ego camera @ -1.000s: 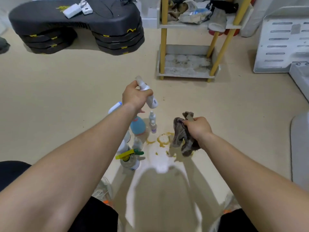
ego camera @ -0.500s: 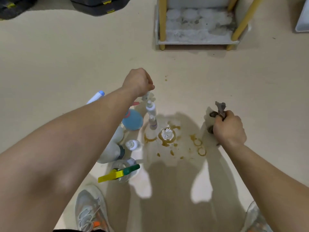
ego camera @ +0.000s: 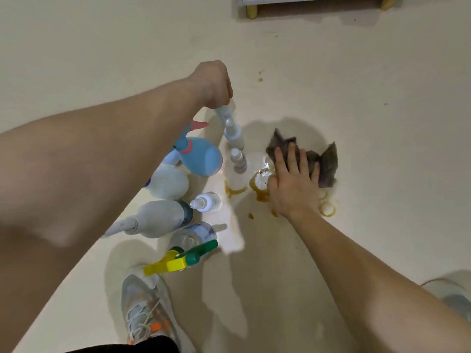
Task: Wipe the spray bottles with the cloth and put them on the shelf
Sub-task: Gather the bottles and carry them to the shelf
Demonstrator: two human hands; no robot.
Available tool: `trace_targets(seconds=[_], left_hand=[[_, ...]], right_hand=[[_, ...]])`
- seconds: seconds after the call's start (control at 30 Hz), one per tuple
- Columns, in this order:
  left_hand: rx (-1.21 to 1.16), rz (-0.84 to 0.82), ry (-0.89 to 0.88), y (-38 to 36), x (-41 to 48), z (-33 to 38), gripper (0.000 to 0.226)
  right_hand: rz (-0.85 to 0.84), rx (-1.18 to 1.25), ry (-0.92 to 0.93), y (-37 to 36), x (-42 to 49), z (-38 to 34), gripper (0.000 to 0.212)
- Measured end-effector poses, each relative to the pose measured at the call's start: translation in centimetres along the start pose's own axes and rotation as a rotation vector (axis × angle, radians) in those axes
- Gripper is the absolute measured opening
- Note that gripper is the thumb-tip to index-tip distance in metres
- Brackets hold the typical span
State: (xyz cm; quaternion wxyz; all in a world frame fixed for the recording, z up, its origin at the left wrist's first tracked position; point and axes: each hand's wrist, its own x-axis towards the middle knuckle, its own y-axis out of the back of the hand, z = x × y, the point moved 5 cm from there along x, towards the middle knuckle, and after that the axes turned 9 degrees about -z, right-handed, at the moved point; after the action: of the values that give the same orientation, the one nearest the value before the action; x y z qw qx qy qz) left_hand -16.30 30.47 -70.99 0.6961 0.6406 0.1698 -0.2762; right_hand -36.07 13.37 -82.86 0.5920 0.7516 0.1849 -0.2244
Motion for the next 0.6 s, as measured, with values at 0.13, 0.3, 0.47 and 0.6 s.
trace_targets(seconds=[0.13, 0.3, 0.47, 0.6], left_hand=[[0.085, -0.013, -0.020, 0.3, 0.4, -0.4, 0.025], [0.069, -0.049, -0.046, 0.4, 0.1, 0.2, 0.027], [-0.040, -0.126, -0.049, 0.4, -0.6, 0.5, 0.014], [-0.039, -0.078, -0.088, 0.5, -1.7, 0.7, 0.016]], right_hand=[[-0.116, -0.056, 0.210, -3.6, -4.5, -3.4, 0.069], [-0.284, -0.259, 0.570, -8.8, -13.3, -1.5, 0.071], [-0.172, -0.289, 0.598, -6.7, -9.3, -3.5, 0.055], [-0.161, -0.220, 0.459, -5.0, -5.0, -8.1, 0.064]])
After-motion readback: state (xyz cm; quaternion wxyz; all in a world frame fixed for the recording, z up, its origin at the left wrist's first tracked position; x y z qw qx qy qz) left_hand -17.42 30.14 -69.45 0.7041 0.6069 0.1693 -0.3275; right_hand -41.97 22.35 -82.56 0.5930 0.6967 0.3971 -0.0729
